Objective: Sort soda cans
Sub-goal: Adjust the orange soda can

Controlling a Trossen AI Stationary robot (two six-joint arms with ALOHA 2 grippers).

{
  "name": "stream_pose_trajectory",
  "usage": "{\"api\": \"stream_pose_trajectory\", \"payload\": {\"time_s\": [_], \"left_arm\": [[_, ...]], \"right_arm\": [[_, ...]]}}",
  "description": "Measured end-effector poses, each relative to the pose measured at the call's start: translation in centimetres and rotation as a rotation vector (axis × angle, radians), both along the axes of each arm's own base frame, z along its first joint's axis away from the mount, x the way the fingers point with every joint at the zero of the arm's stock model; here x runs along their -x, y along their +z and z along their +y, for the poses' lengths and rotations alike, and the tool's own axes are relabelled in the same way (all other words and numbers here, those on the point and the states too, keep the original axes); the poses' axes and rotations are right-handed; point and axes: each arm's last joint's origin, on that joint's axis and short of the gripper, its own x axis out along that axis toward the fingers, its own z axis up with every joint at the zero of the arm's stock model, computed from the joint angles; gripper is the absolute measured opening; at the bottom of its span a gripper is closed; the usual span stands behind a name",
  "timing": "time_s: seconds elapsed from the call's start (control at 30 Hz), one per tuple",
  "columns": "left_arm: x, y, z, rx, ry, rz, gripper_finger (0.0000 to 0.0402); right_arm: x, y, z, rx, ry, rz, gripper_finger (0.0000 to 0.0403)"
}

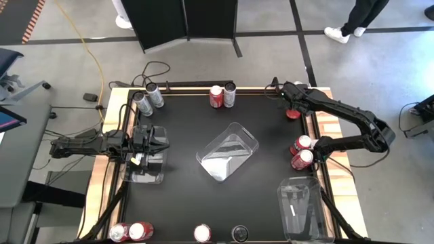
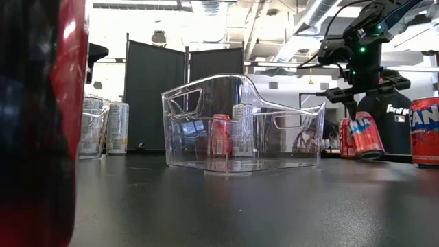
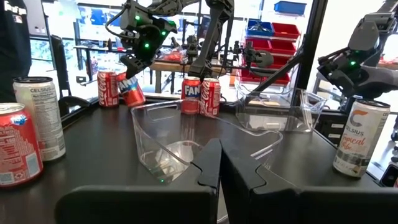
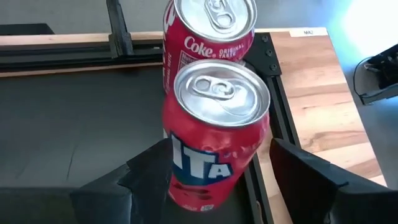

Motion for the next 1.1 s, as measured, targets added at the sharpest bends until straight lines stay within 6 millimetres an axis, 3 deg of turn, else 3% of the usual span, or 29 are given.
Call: {"api": "stream_pose_trajectory", "payload": {"time_s": [1.1], "left_arm": [[-0.01, -0.08, 0.0, -0.001, 0.0, 0.008, 0.0002]], "right_arm": [[-0.59, -0.11, 0.75, -0.013, 0.032, -0.001, 0.0282]]}}
